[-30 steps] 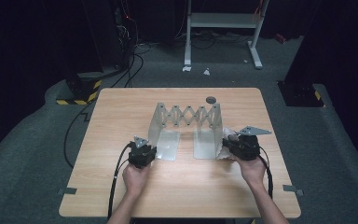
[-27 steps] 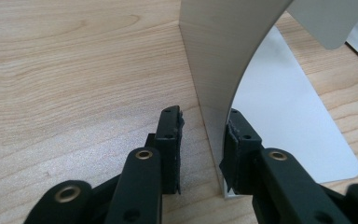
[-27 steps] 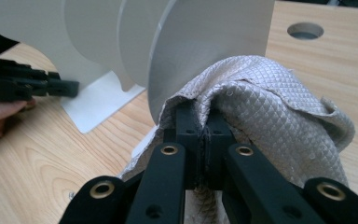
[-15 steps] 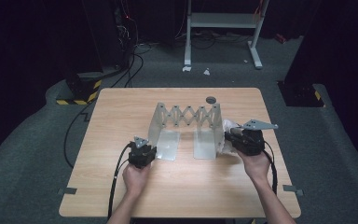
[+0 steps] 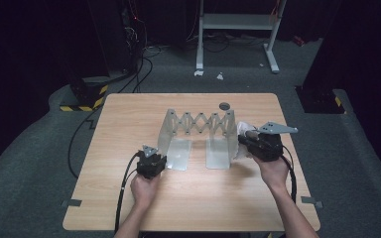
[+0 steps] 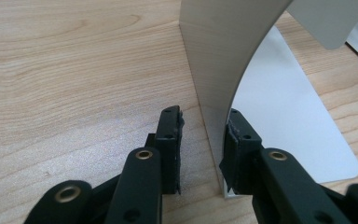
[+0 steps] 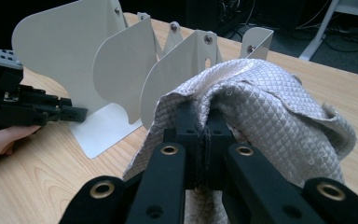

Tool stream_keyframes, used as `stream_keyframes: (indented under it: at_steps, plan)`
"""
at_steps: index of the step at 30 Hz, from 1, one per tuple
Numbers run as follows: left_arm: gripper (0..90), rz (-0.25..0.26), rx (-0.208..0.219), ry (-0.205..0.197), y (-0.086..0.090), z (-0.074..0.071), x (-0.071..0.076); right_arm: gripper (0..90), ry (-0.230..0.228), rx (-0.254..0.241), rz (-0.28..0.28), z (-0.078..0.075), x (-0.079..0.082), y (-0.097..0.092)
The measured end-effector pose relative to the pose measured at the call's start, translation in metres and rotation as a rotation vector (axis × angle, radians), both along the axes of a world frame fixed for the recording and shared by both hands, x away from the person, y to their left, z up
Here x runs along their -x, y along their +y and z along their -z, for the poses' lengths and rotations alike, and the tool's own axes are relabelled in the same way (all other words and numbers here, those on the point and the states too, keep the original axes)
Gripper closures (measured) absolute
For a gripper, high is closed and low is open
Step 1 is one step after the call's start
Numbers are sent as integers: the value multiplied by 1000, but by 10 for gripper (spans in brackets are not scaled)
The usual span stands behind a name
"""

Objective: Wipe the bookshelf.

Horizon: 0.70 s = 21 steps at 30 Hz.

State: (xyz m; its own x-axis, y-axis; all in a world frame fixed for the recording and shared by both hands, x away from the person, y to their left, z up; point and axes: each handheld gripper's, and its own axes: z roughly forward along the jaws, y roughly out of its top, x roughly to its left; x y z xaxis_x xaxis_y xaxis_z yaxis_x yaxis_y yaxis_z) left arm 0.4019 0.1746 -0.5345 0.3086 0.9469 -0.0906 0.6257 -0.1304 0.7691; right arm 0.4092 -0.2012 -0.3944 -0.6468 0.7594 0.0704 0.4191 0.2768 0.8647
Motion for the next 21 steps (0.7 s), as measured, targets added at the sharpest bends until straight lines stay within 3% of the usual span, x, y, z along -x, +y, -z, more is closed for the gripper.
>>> stream_keyframes:
  at_steps: [9,13,17,21]
  plan:
    - [713,5,3,0,0,0,0,884,30,21,16,12,-8,1]
    - [736,3,3,-5,-1,0,0,884,61,30,25,26,-13,3]
    - [776,11,-62,-18,-7,-1,2,884,91,34,32,38,-16,4]
    - [785,11,-54,-19,-7,0,2,884,132,43,43,57,-22,5]
